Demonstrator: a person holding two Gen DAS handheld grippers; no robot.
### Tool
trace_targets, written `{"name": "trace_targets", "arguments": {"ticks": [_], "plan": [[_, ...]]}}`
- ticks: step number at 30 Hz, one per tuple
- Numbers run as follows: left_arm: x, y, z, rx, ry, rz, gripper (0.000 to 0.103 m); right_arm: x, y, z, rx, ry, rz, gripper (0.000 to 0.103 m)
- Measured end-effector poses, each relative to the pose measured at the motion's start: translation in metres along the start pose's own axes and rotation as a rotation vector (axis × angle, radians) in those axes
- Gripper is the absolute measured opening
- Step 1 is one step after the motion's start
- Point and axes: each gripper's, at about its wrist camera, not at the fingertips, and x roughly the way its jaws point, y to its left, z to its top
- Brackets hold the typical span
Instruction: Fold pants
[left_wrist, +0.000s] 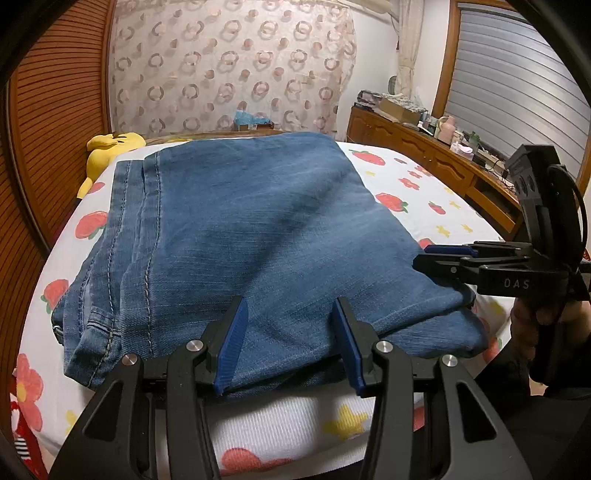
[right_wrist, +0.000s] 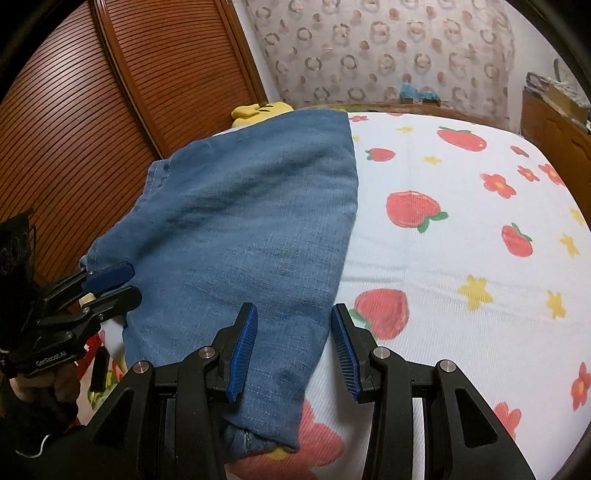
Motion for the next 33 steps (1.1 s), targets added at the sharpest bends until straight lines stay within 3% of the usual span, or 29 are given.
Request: {"name": "trace_targets", "arguments": {"ticks": [3,5,8,11,19,33], "plan": [[0.0,0.0,0.0,0.002,0.0,0.001,0.049,-0.002,0.004,-0.009,-0.005,-0.007,0.01,0.036],[0.0,0.0,0.0,0.003,0.001,0.002,0.049,-0.002,0.006,-0.01,-0.019,-0.017,0.021,0.02],[0.0,0.001,0.001,0.002,0.002,0.001,0.049,-0.008,0.009,-0.007,-0.046,-0.047,0.047,0.007],[0.0,0.0,0.001,-0.008,0.002,0.0,0.049,-0.018,0.008,0.0,-0.052,-0.068,0.11,0.006],[-0.018,0.01,0.001,-0.037,-0.023,0.024,0.049,-0.031,0.026,0.027,-0.117,-0.136,0.14,0.005],[-0.056,0.063,-0.002,-0.122,-0.085,0.119,0.049,0.004,0.12,0.056,-0.329,-0.149,0.287,0.005]]}}
